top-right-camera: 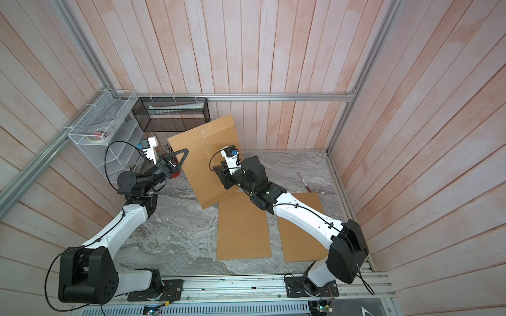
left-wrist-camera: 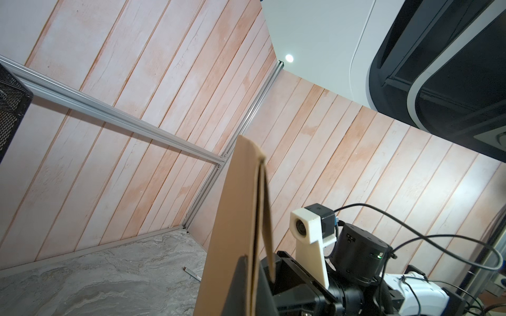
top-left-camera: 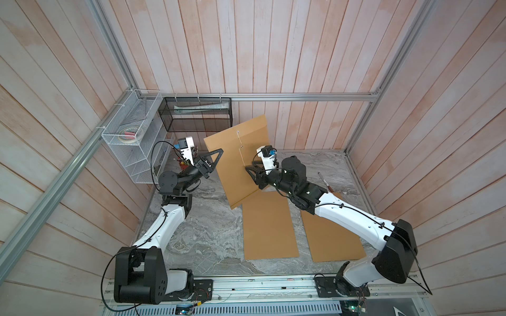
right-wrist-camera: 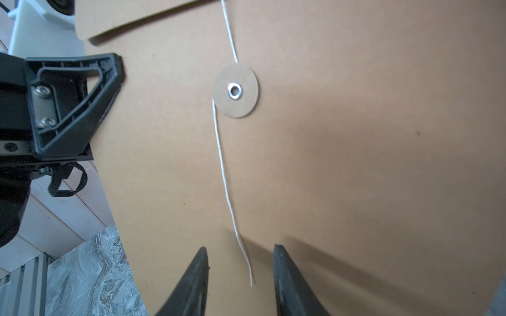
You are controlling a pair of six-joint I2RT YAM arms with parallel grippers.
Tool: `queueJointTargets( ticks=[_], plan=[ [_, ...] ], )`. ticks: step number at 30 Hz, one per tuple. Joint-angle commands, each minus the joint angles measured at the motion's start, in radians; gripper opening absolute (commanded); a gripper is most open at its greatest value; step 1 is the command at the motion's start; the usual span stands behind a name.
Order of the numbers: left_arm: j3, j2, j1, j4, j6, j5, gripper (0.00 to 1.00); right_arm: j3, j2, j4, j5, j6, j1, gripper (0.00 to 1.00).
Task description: Open the file bag
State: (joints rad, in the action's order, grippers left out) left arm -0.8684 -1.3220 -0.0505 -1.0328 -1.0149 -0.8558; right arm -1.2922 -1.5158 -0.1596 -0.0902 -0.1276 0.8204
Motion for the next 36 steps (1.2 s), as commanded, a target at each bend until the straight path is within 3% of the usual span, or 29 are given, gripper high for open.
queueJointTargets(
  ticks=[1,13,36],
  plan=[
    [0.004,0.012,0.005,-0.032,-0.011,-0.013,0.0,-0.051,-0.047,0.0,0.012,0.022,0.005,0.43],
    [0.038,-0.017,0.005,-0.218,-0.157,-0.042,0.0,-0.126,-0.128,-0.021,-0.016,0.029,0.006,0.45],
    [0.038,-0.025,0.005,-0.214,-0.152,-0.037,0.0,-0.202,-0.21,-0.056,-0.092,-0.005,0.007,0.3]
  ],
)
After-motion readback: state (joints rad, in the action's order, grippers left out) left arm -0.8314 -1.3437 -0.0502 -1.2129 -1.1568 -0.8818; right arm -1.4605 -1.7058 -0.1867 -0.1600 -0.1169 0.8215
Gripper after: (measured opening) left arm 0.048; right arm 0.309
